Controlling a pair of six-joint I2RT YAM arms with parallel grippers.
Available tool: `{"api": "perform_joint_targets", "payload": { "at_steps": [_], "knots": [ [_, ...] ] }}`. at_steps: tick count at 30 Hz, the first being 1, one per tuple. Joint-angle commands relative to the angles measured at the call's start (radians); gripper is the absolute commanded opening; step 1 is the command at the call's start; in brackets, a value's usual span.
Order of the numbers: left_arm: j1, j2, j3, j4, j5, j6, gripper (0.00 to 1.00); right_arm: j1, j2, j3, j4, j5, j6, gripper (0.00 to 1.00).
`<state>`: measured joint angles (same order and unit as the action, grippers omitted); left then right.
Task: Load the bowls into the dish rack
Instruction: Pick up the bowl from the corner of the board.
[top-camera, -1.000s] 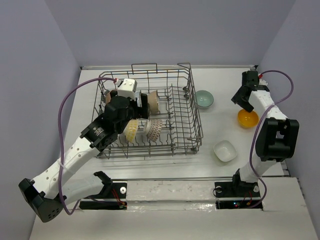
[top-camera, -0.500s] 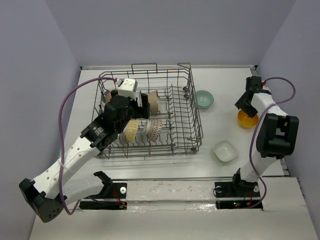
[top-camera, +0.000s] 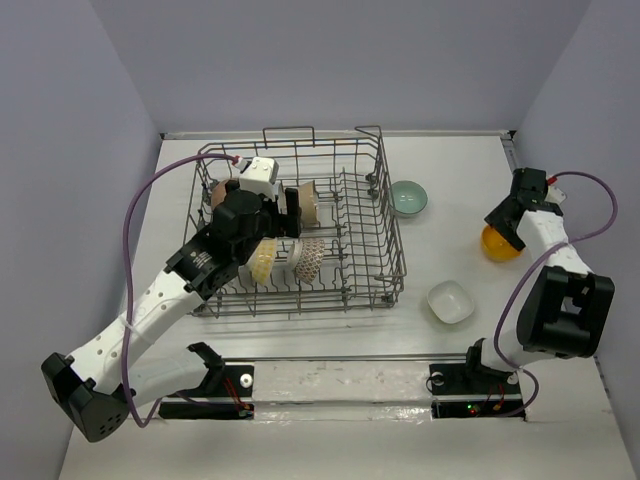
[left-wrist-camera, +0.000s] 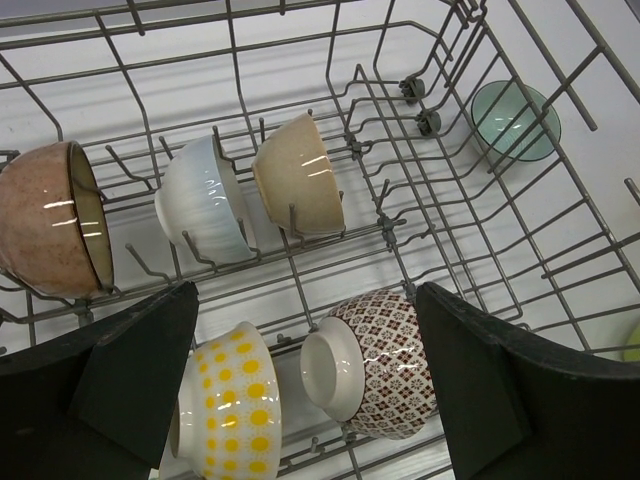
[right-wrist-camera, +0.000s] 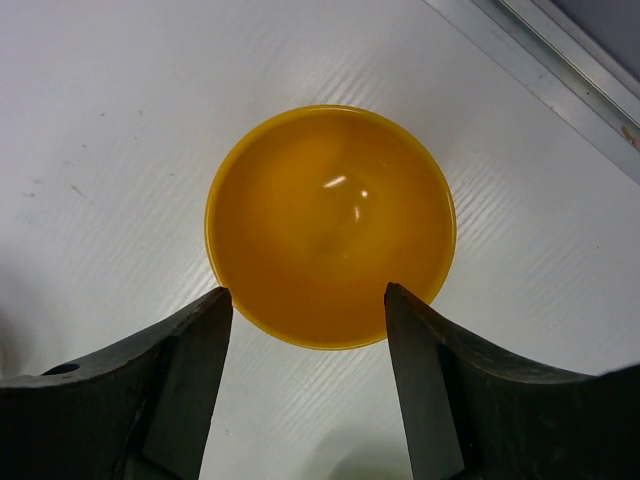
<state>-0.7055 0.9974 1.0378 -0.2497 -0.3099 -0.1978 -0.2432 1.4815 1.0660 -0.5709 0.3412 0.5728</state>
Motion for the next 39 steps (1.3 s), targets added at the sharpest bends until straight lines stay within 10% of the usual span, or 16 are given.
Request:
{"api": "perform_joint_targets", "payload": {
  "at_steps": [1, 22, 39],
  "knots": [
    [0.003, 0.006, -0.013, 0.047, 0.015, 0.008, 0.99, -0.008, -0.062, 0.002, 0.039, -0.004, 0.001, 0.68],
    [0.003, 0.03, -0.021, 0.053, 0.051, 0.009, 0.99, -0.186, -0.155, -0.189, 0.086, -0.028, 0.061, 0.72],
    [0.003, 0.056, -0.024, 0.049, 0.048, 0.006, 0.99, -0.254, 0.056, -0.112, 0.209, -0.108, 0.108, 0.52]
  ]
}}
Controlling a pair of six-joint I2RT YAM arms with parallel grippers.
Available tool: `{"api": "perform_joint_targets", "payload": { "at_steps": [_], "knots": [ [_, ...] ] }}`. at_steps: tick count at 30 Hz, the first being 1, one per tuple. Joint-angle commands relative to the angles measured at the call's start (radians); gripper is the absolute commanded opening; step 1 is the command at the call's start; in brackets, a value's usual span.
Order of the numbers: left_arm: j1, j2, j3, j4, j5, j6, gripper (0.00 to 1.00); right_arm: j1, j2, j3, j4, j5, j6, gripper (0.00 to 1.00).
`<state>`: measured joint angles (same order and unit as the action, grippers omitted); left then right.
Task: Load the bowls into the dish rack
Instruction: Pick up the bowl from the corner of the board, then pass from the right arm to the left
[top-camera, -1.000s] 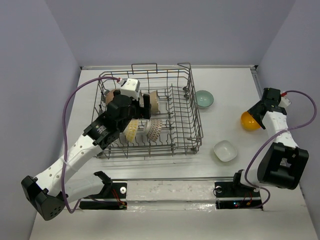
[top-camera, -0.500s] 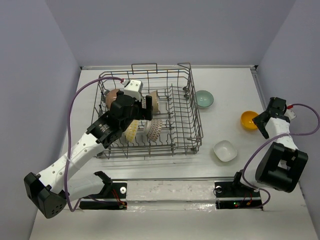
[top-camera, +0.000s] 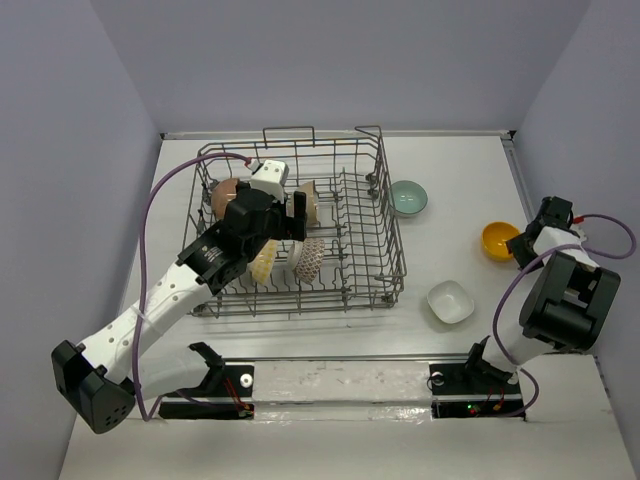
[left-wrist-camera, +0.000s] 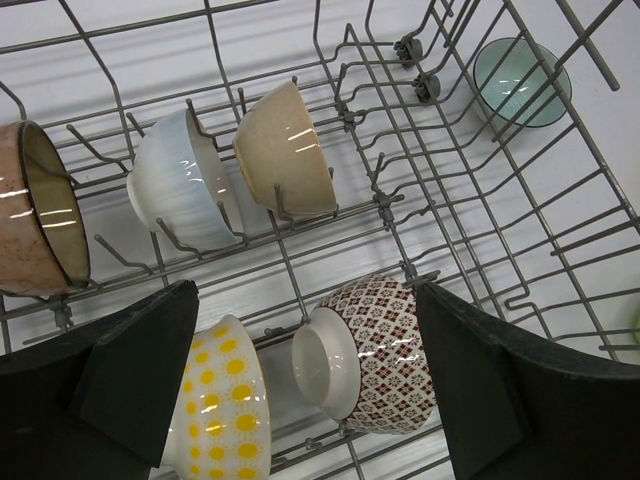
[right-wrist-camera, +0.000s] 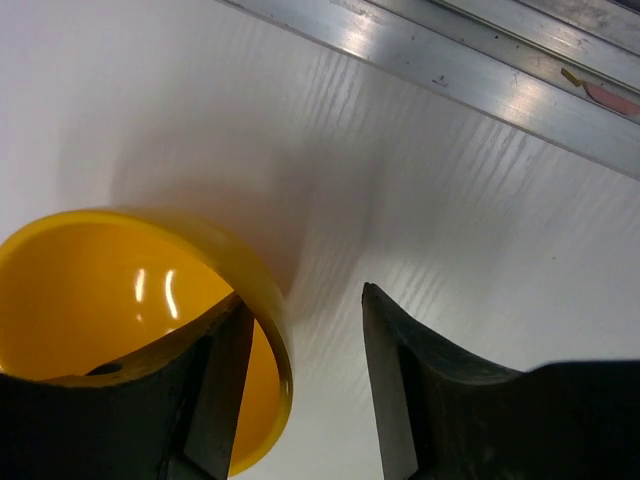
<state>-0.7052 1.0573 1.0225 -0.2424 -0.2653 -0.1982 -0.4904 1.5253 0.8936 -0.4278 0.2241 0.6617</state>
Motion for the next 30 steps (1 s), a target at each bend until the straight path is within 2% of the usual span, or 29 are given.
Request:
{"api": "perform_joint_targets", "payload": {
  "at_steps": [1, 7, 9, 10, 11, 13, 14, 15, 19, 23, 27, 29, 30],
  "knots": [
    [0.004, 0.0, -0.009, 0.04, 0.001, 0.006, 0.99, -0.007, 0.019, 0.07, 0.064, 0.017, 0.019, 0.51],
    [0.004, 0.006, -0.01, 0.04, 0.001, 0.003, 0.99, -0.027, 0.03, 0.073, 0.075, 0.044, 0.033, 0.48],
    [0.003, 0.007, -0.009, 0.038, 0.003, 0.003, 0.99, -0.027, 0.05, 0.07, 0.089, 0.012, 0.032, 0.43],
    [0.003, 0.007, -0.009, 0.038, 0.005, 0.003, 0.99, -0.027, 0.059, 0.07, 0.092, 0.001, 0.03, 0.38],
    [0.003, 0.007, -0.009, 0.038, 0.005, 0.003, 0.99, -0.027, 0.067, 0.071, 0.092, -0.005, 0.029, 0.27],
    [0.004, 0.007, -0.009, 0.038, 0.005, 0.003, 0.99, -0.027, 0.07, 0.059, 0.101, -0.025, 0.024, 0.13],
    [0.003, 0.006, -0.009, 0.038, 0.006, 0.003, 0.99, -0.027, 0.065, 0.053, 0.106, -0.031, 0.023, 0.03],
    [0.003, 0.004, -0.009, 0.038, 0.008, 0.005, 0.99, -0.027, 0.049, 0.048, 0.112, -0.038, 0.019, 0.01],
    [0.003, -0.01, -0.004, 0.045, 0.05, 0.011, 0.98, 0.001, -0.031, 0.053, 0.094, -0.12, -0.023, 0.01],
    [-0.004, -0.037, 0.037, 0.049, 0.101, 0.02, 0.98, 0.093, -0.129, 0.155, -0.018, -0.156, -0.066, 0.01],
    [-0.019, -0.031, 0.115, 0.008, 0.112, 0.054, 0.98, 0.263, -0.157, 0.399, -0.198, -0.161, -0.105, 0.01],
    [-0.036, -0.022, 0.152, -0.015, 0.065, 0.074, 0.98, 0.329, -0.151, 0.494, -0.255, -0.151, -0.114, 0.01],
    [-0.059, -0.017, 0.19, -0.037, 0.042, 0.085, 0.98, 0.363, -0.131, 0.596, -0.314, -0.146, -0.123, 0.01]
  ]
}}
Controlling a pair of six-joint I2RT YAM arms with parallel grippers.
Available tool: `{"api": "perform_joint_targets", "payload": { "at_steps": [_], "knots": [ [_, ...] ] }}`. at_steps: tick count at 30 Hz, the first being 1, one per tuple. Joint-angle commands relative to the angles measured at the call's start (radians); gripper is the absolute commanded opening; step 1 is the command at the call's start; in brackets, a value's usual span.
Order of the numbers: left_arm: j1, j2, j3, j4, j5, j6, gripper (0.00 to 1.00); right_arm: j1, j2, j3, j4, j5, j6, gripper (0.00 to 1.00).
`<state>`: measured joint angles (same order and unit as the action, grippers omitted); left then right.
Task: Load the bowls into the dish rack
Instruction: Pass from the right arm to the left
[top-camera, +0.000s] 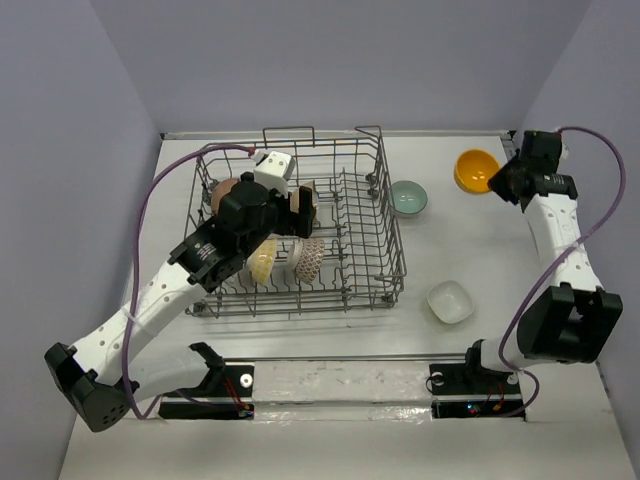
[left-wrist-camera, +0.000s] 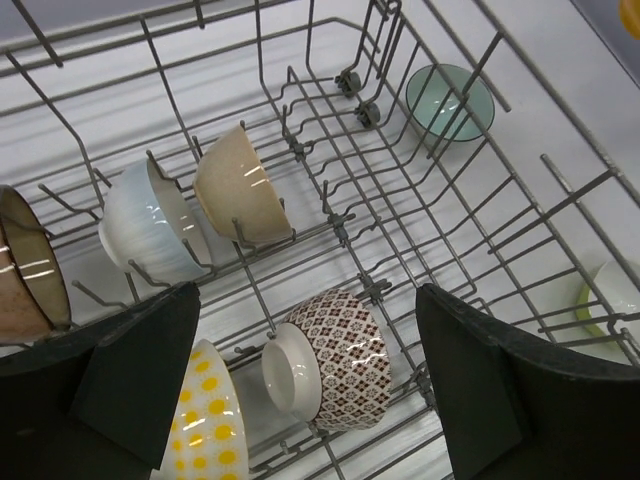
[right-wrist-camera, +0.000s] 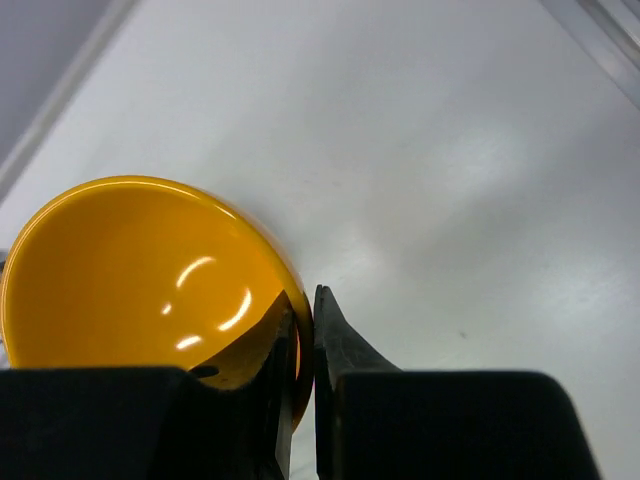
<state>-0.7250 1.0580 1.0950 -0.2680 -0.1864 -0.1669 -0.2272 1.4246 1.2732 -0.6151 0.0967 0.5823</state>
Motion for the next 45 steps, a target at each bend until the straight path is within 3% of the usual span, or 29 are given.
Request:
{"api": "perform_joint_targets", "payload": {
  "at_steps": [1, 9, 15, 22, 26, 30, 45],
  "knots": [
    [-0.054, -0.009, 0.156, -0.025, -0.079, 0.073, 0.98, 0.167, -0.017, 0.269, -0.158, 0.007, -0.048, 0.01],
    [-0.211, 0.071, 0.347, -0.155, -0.306, 0.148, 0.98, 0.434, 0.172, 0.817, -0.486, 0.15, -0.11, 0.01],
    [-0.309, 0.125, 0.483, -0.206, -0.396, 0.198, 0.98, 0.638, 0.453, 1.3, -0.732, 0.276, -0.15, 0.01],
    [-0.435, 0.16, 0.516, -0.258, -0.482, 0.282, 0.98, 0.807, 0.401, 1.027, -0.657, 0.333, -0.156, 0.01],
    [-0.53, 0.212, 0.513, -0.303, -0.594, 0.316, 0.98, 0.907, 0.411, 1.048, -0.672, 0.371, -0.162, 0.01],
    [-0.609, 0.229, 0.474, -0.349, -0.598, 0.326, 0.98, 0.988, 0.444, 1.059, -0.693, 0.391, -0.18, 0.01],
    [-0.651, 0.258, 0.422, -0.373, -0.579, 0.356, 0.99, 1.031, 0.243, 0.859, -0.624, 0.316, -0.223, 0.01]
  ]
}}
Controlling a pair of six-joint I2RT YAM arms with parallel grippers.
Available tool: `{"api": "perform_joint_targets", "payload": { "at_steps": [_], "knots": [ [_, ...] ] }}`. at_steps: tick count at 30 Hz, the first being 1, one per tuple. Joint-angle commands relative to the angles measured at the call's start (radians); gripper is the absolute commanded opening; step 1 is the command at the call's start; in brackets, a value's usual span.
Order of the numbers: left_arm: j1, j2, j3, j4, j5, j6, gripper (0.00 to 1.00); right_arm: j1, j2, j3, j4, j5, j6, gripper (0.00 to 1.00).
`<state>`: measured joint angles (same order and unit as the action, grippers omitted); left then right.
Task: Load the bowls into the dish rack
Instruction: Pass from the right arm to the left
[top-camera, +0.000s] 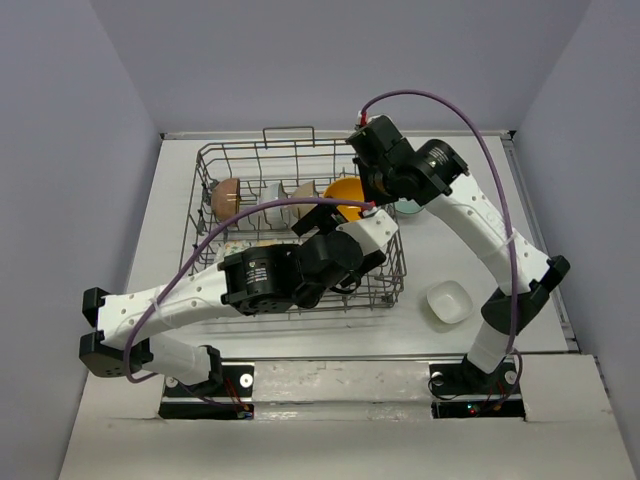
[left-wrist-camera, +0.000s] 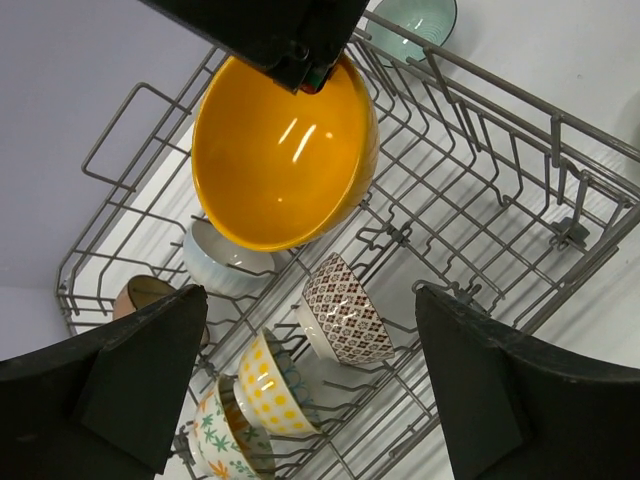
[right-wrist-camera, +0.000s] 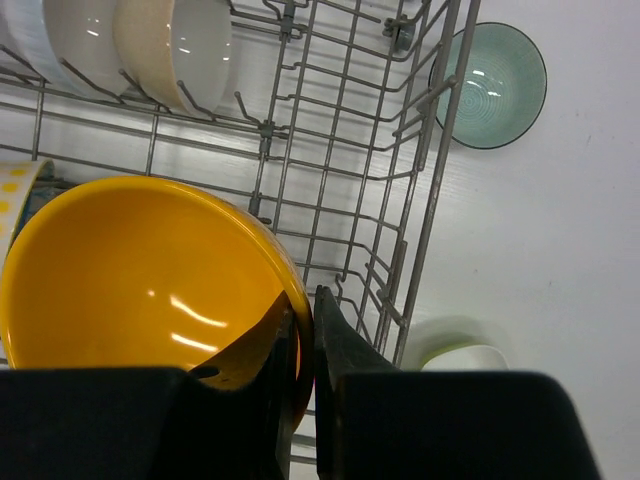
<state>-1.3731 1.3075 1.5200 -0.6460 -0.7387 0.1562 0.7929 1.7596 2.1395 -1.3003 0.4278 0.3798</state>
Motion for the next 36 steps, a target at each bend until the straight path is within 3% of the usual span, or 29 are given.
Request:
{"api": "perform_joint_targets", "payload": {
  "at_steps": [1, 14, 28, 36],
  "knots": [
    [-0.003, 0.016, -0.003, 0.006, -0.024, 0.034, 0.99, 0.011, -0.098, -0.009, 0.056, -0.014, -0.022, 0.01],
    [-0.003, 0.095, -0.006, 0.098, -0.094, 0.158, 0.99, 0.048, -0.141, -0.039, 0.049, -0.023, -0.028, 0.01],
    [0.014, 0.084, -0.046, 0.155, -0.021, 0.203, 0.98, 0.112, -0.149, 0.017, 0.032, -0.02, -0.015, 0.01],
    [0.052, 0.052, -0.072, 0.161, 0.047, 0.194, 0.92, 0.121, -0.169, 0.057, 0.022, -0.03, -0.015, 0.01]
  ]
}}
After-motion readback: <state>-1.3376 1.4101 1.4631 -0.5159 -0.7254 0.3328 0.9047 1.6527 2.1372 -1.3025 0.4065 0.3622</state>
